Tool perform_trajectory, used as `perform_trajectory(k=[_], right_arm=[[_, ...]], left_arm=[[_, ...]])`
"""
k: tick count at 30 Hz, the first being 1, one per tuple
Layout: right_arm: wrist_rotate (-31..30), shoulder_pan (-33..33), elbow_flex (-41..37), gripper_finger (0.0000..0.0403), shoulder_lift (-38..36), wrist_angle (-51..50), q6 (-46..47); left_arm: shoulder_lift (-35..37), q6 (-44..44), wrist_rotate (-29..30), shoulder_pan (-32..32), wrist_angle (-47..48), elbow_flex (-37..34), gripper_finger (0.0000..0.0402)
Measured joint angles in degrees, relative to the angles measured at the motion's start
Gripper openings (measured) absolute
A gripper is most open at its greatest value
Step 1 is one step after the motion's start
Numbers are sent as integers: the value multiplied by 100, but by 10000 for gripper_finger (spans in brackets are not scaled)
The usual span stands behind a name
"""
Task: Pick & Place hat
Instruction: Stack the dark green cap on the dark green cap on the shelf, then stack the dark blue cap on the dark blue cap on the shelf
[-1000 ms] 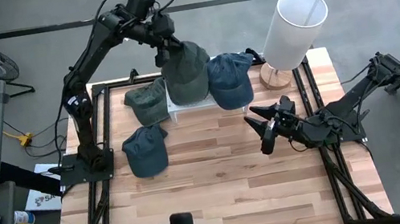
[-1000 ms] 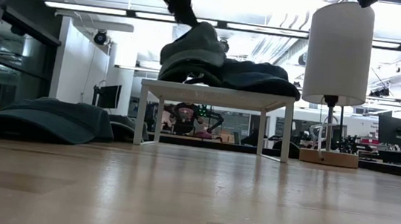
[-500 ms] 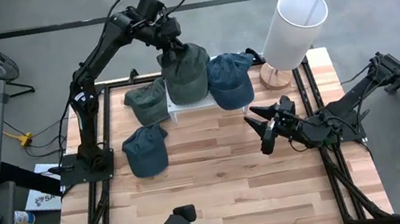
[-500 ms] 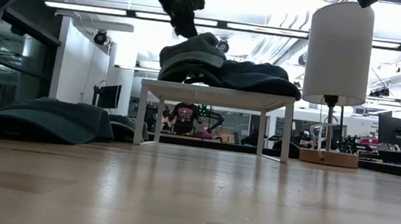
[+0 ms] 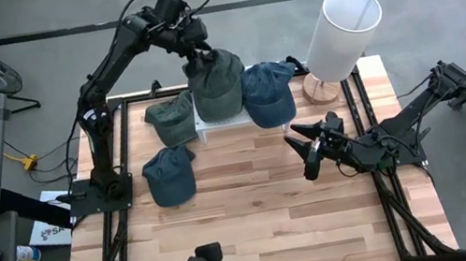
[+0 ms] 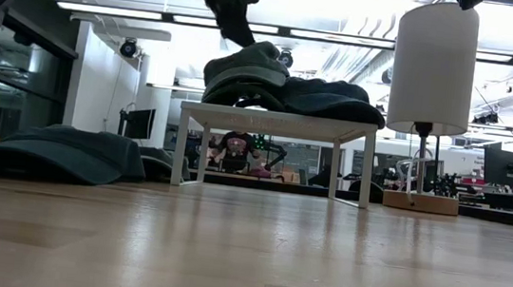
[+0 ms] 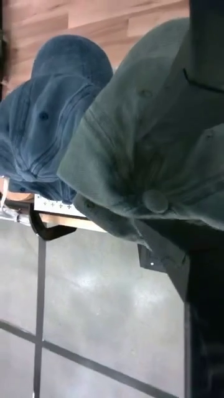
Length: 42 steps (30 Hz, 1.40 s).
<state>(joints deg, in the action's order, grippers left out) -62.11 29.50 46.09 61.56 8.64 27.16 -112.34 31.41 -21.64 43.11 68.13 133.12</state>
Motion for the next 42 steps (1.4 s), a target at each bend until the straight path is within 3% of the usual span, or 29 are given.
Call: perform_trajectory(k=[5,11,25,33,42], right_arm=[[107,0,0,197,0,-1,1],[258,2,0,197,0,1,4],[539,2,0,197,0,-88,99],[793,1,0,197,0,-374,101],[1265,2,0,197,0,-490,92]], left_arm=[[228,-59,225,-2,-1,0,241],[643,-590,366,0,178,0,247],[1827,-2012,1366,-485,2202,-38,247],[2821,-3221,1855,-1505,2196,-1108,247],[4078,-5813,3109,-3434,2104,-3631,247]])
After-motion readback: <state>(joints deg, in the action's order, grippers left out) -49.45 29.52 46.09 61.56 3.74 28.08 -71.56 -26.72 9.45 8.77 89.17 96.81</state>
